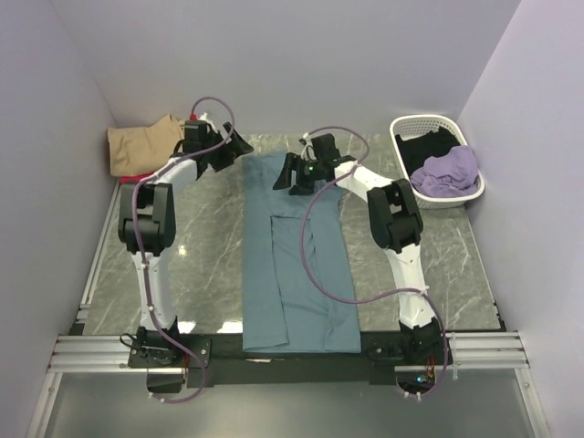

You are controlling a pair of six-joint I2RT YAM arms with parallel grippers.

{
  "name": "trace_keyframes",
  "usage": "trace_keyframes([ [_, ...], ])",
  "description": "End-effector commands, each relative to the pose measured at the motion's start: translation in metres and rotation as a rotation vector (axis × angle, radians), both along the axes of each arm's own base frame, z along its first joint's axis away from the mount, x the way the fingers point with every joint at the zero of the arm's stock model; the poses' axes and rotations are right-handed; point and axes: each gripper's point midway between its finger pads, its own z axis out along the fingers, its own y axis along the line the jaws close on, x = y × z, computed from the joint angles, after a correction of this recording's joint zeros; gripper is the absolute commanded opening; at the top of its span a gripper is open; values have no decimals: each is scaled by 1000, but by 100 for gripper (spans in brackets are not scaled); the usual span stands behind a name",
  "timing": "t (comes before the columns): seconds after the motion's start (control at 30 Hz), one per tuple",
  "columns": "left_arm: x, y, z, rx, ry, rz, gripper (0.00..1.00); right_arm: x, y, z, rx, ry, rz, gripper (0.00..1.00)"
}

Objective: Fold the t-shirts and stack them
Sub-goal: Fold the tshirt

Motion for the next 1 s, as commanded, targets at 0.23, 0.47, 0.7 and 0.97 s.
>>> trace_keyframes([
  [0.23,22,-57,-3,-275,-60,-266,99,5,-69,125,-73,-337,-143,80],
  [0.47,25,-60,22,-286,-148,-290,99,-4,-77,119,-102,-331,-144,80],
  [0.7,33,-60,20,-269,-148,-292,100,-5,-76,110,-98,-303,-136,81],
  [0.97,43,-71,-2,-297,-103,-307,99,-5,-77,99,-117,-283,-130,81],
])
